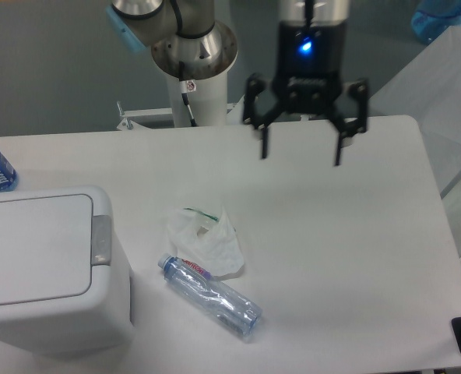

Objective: Open the trash can
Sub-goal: 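Move the open gripper down toward the white trash bin lid, then lower the gripper onto the lid's grey latch edge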

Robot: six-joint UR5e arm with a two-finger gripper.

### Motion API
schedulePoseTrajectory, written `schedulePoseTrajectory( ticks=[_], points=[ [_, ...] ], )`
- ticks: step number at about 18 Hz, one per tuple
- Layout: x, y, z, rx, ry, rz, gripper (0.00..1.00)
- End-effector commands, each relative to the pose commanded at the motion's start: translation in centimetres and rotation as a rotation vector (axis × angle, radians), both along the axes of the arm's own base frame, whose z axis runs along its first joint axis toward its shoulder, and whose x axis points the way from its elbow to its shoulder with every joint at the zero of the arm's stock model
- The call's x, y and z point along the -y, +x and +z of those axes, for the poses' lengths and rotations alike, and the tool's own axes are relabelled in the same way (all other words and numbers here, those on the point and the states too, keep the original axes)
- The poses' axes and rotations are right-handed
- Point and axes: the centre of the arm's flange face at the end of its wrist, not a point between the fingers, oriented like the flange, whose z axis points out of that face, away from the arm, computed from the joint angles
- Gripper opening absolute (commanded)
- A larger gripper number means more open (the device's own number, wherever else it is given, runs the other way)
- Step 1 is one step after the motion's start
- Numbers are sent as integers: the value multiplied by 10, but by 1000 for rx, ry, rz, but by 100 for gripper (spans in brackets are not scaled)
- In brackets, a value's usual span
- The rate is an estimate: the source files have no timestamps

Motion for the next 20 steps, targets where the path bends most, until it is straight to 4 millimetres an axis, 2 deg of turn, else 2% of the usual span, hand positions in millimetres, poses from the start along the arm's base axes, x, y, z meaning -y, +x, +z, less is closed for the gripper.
schedulePoseTrajectory(
  ticks=[4, 7, 11, 20],
  points=[
    [-25, 25, -8, 51, 5, -9, 100],
    [-48, 40, -23, 68, -14, -53, 100],
    [-66, 59, -43, 95, -40, -92, 100],
    [-74, 65, -58, 135, -54, -79, 100]
  ],
)
